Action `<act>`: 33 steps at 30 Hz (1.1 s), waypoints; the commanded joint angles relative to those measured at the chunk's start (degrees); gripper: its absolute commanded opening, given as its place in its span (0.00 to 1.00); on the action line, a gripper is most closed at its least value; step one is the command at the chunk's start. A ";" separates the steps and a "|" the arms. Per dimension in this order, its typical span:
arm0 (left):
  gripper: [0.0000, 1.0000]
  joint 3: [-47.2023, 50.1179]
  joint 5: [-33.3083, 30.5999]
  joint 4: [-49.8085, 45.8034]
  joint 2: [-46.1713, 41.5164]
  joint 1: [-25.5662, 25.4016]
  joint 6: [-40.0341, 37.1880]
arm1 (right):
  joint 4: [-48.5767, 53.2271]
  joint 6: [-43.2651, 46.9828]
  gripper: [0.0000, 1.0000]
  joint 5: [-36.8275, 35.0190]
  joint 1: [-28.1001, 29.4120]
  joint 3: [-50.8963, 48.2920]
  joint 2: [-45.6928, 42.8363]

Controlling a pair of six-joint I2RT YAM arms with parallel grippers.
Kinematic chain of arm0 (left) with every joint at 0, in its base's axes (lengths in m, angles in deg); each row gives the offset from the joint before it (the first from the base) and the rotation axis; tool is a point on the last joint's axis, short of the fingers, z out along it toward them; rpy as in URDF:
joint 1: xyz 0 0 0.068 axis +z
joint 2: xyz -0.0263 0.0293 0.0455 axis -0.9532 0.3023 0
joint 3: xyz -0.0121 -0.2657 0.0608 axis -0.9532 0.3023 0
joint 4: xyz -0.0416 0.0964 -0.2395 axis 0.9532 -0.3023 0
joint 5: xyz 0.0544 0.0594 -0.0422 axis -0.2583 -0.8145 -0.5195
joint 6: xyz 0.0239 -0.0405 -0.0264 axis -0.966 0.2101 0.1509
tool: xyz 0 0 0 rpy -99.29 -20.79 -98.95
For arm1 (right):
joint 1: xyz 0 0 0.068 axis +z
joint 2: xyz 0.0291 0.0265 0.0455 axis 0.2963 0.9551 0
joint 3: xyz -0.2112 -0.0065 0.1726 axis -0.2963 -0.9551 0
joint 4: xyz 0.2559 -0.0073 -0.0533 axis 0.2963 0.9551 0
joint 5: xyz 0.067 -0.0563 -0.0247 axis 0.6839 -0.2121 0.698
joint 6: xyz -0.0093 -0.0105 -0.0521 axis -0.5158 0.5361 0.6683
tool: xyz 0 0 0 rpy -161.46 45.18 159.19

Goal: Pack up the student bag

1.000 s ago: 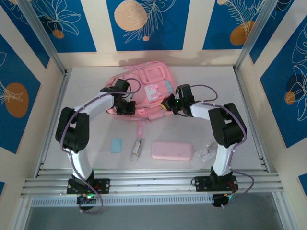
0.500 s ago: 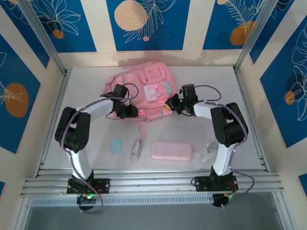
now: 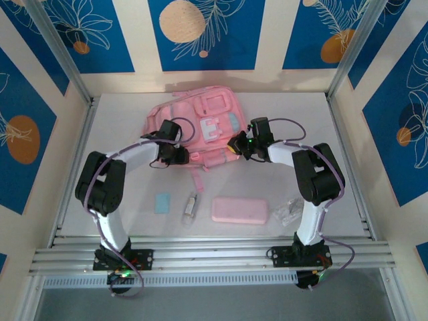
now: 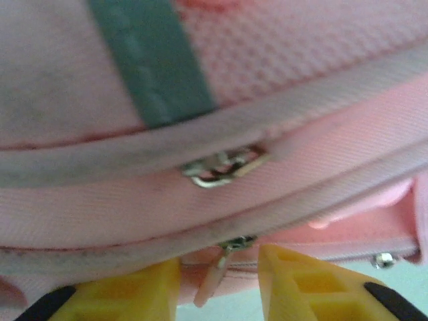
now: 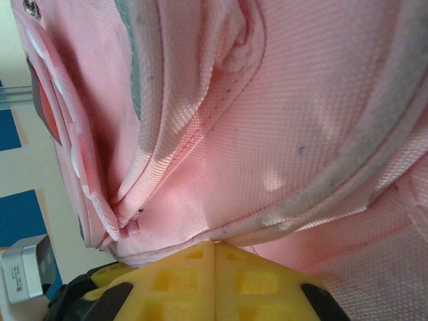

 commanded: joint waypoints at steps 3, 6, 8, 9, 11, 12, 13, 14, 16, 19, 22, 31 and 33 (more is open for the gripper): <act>0.19 1.33 -2.82 4.95 2.01 -0.07 -0.86 | 0.65 -0.32 0.07 0.77 0.40 0.84 0.13; 0.11 1.95 -2.48 5.31 1.63 -0.07 -0.99 | 0.82 -0.27 0.07 0.98 0.64 0.43 -0.40; 0.01 2.44 -1.66 5.67 1.00 -0.07 -0.80 | 1.24 -0.28 0.07 1.16 1.12 0.12 -1.13; 0.00 2.69 -1.06 5.81 0.63 -0.07 -0.62 | 1.74 -0.06 0.07 1.01 1.44 -0.07 -1.47; 0.00 3.14 0.09 5.78 -0.69 -0.07 0.06 | 2.92 0.04 0.07 0.86 2.25 -0.37 -2.57; 0.00 3.00 0.46 5.28 -1.10 -0.11 0.23 | 2.92 -0.20 0.07 1.21 2.53 -0.67 -3.00; 0.00 2.65 0.76 4.40 -1.52 -0.15 0.36 | 3.07 -0.66 0.08 1.61 2.97 -0.98 -3.48; 0.00 2.36 1.14 3.88 -1.88 -0.20 0.28 | 3.16 -1.23 0.09 1.92 3.56 -1.22 -3.98; 0.00 1.41 2.73 2.19 -2.69 -0.36 0.28 | 3.99 -2.45 0.17 2.21 4.87 -1.23 -4.53; 0.00 -0.56 6.36 0.01 -3.63 -1.56 0.15 | 2.81 -5.77 0.33 3.18 6.75 -1.40 -4.13; 0.00 -2.28 8.46 -1.50 -4.84 -4.00 0.60 | -0.20 -9.34 0.42 4.12 8.10 -1.45 -3.03; 0.00 -3.30 12.67 -1.67 -5.59 -9.34 1.89 | -4.58 -13.48 0.50 -0.91 9.16 1.32 1.81; 0.00 -3.15 12.29 -2.19 -5.41 -9.38 1.63 | -2.78 -12.89 0.48 -2.87 8.86 2.68 2.90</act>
